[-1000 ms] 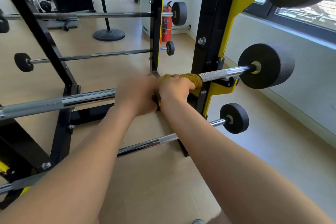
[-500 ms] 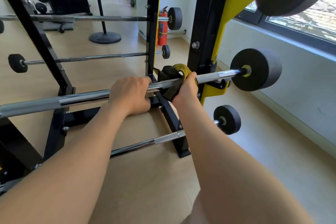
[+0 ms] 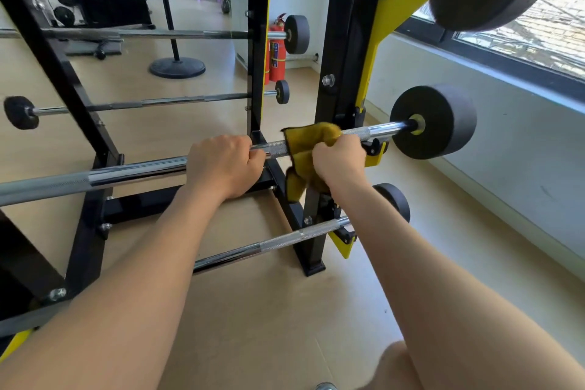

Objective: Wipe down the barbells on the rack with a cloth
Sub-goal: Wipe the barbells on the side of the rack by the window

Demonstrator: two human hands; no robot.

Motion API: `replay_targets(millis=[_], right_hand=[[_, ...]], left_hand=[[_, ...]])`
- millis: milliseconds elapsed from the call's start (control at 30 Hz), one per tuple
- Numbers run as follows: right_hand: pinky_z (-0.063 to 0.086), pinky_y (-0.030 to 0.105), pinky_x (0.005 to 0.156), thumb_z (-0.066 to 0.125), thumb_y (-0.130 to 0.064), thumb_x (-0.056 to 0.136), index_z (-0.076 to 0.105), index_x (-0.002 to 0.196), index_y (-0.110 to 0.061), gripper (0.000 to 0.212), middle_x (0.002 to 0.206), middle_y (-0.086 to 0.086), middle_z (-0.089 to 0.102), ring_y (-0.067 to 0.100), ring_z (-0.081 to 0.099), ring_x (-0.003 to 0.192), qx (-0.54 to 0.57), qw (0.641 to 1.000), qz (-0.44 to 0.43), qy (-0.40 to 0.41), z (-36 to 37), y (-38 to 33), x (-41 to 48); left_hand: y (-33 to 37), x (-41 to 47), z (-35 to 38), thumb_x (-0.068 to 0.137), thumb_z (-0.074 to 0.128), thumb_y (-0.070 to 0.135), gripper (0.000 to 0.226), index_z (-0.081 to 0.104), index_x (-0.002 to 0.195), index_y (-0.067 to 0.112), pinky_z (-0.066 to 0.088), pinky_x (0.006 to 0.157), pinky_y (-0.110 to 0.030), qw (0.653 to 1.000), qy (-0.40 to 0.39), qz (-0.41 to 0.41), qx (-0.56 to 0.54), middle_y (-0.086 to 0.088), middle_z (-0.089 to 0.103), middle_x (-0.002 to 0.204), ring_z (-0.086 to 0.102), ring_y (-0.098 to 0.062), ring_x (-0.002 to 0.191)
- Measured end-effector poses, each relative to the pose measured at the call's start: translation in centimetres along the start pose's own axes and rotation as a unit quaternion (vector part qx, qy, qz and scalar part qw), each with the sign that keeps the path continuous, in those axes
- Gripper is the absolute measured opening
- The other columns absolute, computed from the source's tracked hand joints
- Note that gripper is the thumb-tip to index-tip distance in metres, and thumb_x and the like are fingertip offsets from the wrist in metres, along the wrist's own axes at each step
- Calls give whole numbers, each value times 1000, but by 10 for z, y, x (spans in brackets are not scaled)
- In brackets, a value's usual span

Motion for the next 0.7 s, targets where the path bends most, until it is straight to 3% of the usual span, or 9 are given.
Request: replay_targets(millis=[67, 133, 200, 300, 400, 467, 567, 633, 700], right_hand=[[54, 35, 80, 60, -11, 102, 56, 110, -12, 9, 94, 0, 58, 13, 58, 82, -107, 976, -147, 118, -22, -27, -9], [52, 41, 97, 59, -16, 102, 53, 135, -2, 36, 120, 12, 65, 30, 62, 110, -195, 941, -232, 148, -13, -37, -16], [29, 54, 122, 44, -33, 107, 24, 157, 7, 68, 160, 30, 34, 48, 31, 148, -260, 943, -201, 61, 29, -15, -2], [0, 64, 126, 32, -47, 107, -5, 161, 4, 84, 164, 28, -30, 52, -17, 153, -214, 970, -114, -6, 62, 6, 22], [-23, 71, 108, 49, -24, 107, -2, 162, 6, 81, 164, 35, -20, 64, -18, 148, -250, 965, -43, 59, 51, -5, 46], [-15, 73, 110, 52, -17, 107, -3, 163, 4, 81, 168, 31, -15, 64, -18, 148, -232, 968, 27, 86, 41, -8, 50], [1, 49, 126, 48, -8, 108, -4, 165, -3, 78, 172, 19, -13, 50, -15, 155, -130, 986, 7, 105, 36, -7, 48], [4, 28, 124, 44, -1, 107, 3, 163, 1, 70, 173, 18, -6, 43, 7, 156, 61, 991, -35, 112, 28, -8, 41], [35, 32, 119, 48, -7, 107, 33, 143, 3, 41, 168, 18, 10, 37, 43, 132, 147, 980, -9, 136, 21, -7, 27]], left_hand=[[1, 0, 0, 99, 36, 43, 39, 63, 85, 19, 34, 57, -33, 1000, -1, -16, 12, -2, 56, 72, 54, -30, 67], [2, -1, 0, 99, 38, 44, 38, 62, 85, 18, 34, 57, -33, 1000, -4, -19, 17, -1, 53, 71, 53, -29, 66], [3, -1, -1, 98, 40, 43, 37, 62, 85, 17, 34, 57, -33, 1000, -6, -16, 17, 0, 53, 69, 54, -28, 65], [3, 1, -2, 98, 41, 41, 34, 61, 84, 17, 32, 57, -33, 1000, -2, -18, 20, -1, 53, 70, 52, -29, 65], [2, -1, 0, 97, 40, 40, 32, 58, 82, 18, 28, 53, -31, 1000, 9, -8, 27, 2, 51, 65, 48, -24, 58], [2, -2, 2, 97, 39, 41, 32, 56, 81, 19, 25, 51, -30, 999, 18, 3, 36, 3, 51, 64, 46, -19, 54], [1, -3, 1, 97, 37, 41, 30, 55, 84, 20, 23, 50, -29, 999, 19, 11, 37, 3, 54, 67, 46, -19, 55], [3, -4, 1, 98, 34, 41, 31, 54, 87, 20, 29, 51, -30, 999, 15, 22, 29, 2, 55, 70, 50, -21, 58], [6, -6, 0, 97, 29, 40, 33, 54, 90, 19, 40, 57, -33, 999, 21, 36, 23, 0, 59, 74, 54, -24, 62]])
Point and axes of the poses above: each hand's wrist, its own x-axis towards the middle knuckle, its own z-axis out of the palm, y = z × x, the point moved 8 cm from there along x, towards the middle knuckle
